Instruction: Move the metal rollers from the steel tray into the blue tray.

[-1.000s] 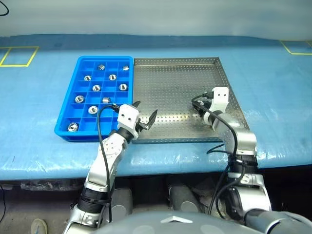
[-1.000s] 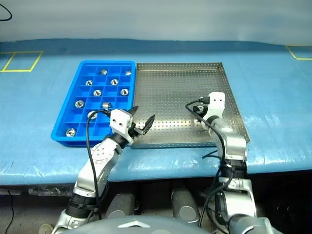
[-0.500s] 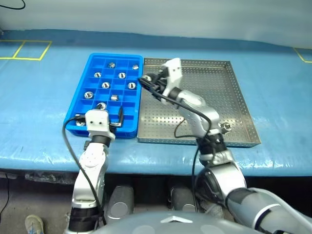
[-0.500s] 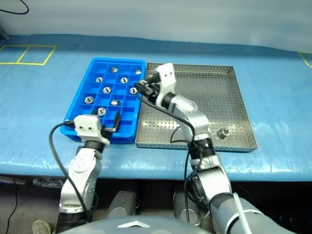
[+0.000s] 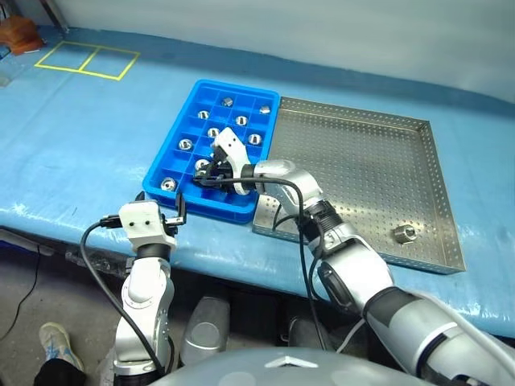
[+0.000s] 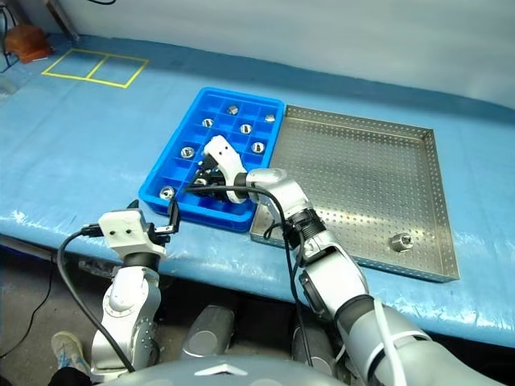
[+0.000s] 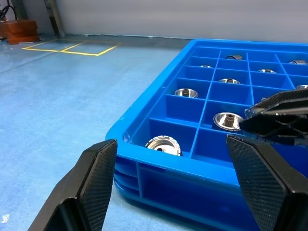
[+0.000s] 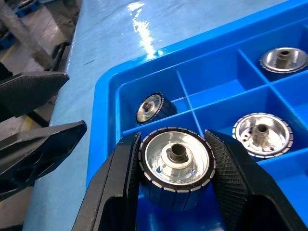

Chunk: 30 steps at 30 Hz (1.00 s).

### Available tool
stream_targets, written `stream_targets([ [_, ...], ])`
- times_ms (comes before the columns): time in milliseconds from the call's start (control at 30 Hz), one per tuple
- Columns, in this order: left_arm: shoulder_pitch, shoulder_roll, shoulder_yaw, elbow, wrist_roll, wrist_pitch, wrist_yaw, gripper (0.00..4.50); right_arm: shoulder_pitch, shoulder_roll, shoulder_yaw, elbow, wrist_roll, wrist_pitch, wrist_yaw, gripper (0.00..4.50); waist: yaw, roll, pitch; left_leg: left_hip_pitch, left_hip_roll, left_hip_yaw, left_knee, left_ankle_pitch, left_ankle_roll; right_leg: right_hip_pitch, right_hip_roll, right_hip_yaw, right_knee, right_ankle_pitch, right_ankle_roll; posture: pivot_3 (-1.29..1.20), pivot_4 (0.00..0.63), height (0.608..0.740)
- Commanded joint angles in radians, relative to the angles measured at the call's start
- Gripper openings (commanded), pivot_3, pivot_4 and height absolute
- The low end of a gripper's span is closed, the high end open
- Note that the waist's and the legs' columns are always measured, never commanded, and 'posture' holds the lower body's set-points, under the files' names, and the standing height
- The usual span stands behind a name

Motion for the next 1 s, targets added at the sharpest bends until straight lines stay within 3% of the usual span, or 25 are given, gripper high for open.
stream_targets([
  [33, -0.004, -0.001, -0.006, -0.049, 0.009, -0.020, 0.000, 3.96, -0.013, -0.015, -0.001, -0.039, -0.008, -0.002, 0.037, 1.73, 0.009, 0.000, 0.000, 0.000, 0.000, 0.000, 0.000, 0.000, 0.000, 0.000, 0.000, 0.000, 0.000, 0.000, 0.000, 0.50, 0.150, 0.740],
  [500, -0.047, 0.021, -0.027, -0.026, 0.006, -0.004, -0.034, 3.96, 0.035, -0.118, 0.044, -0.093, -0.051, 0.013, 0.164, 1.73, 0.057, 0.000, 0.000, -0.002, 0.001, 0.001, 0.000, -0.002, -0.003, -0.002, 0.000, -0.001, -0.001, -0.001, -0.001, 0.46, 0.150, 0.740],
  [700, -0.053, 0.028, -0.031, -0.025, 0.006, 0.001, -0.043, 3.96, 0.060, -0.147, 0.030, -0.098, -0.063, 0.020, 0.147, 1.73, 0.057, 0.000, 0.000, -0.002, 0.001, 0.001, 0.000, -0.002, -0.003, -0.002, 0.000, -0.002, 0.000, -0.001, -0.001, 0.44, 0.150, 0.740],
  [867, -0.071, 0.045, -0.046, -0.021, 0.022, 0.004, -0.062, 3.96, 0.101, -0.167, 0.000, -0.158, -0.045, 0.015, 0.133, 3.24, 0.057, 0.000, 0.000, -0.001, 0.001, 0.001, 0.000, -0.002, -0.003, -0.002, 0.000, -0.002, 0.000, -0.001, -0.001, 0.42, 0.150, 0.740],
  [1000, -0.121, 0.067, -0.078, 0.004, 0.014, 0.002, -0.104, 3.96, 0.179, -0.200, -0.082, -0.311, 0.001, 0.005, 0.091, 3.24, 0.057, 0.000, 0.000, -0.002, 0.001, 0.000, 0.001, -0.002, -0.004, -0.001, 0.000, -0.003, -0.001, -0.001, -0.001, 0.35, 0.150, 0.740],
])
